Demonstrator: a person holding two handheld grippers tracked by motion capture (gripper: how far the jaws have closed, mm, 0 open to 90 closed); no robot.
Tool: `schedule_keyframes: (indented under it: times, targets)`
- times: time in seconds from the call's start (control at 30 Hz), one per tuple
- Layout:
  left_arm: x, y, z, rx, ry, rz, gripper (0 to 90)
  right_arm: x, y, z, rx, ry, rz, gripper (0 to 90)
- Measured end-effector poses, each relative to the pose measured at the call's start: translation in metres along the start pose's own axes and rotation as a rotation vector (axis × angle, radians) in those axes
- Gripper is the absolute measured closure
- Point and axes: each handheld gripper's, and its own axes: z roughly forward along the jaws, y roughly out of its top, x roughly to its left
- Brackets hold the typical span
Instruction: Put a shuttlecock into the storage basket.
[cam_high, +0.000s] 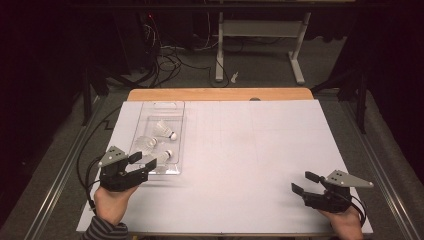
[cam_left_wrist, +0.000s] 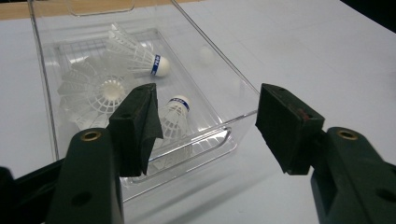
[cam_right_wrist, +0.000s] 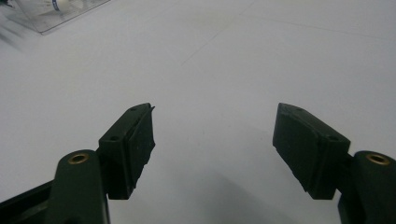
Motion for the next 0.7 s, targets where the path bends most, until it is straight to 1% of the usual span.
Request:
schedule_keyframes:
  times: [0.27,0.57,0.7]
  targets:
    - [0.000,-0.005,-0.002,-0.006,0.002,-0.007,40.0,0.000,0.000,0.000,0.000,0.000,-0.001,29.9]
    - [-0.001,-0.012,0.000,-0.008,-0.005,-0.012,40.0,0.000,0.000,0.000,0.000,0.000,0.000,29.9]
    - [0.000,-0.015,0.001,-0.015,-0.009,-0.021,39.7,0.000,0.000,0.000,0.000,0.000,0.000,29.9]
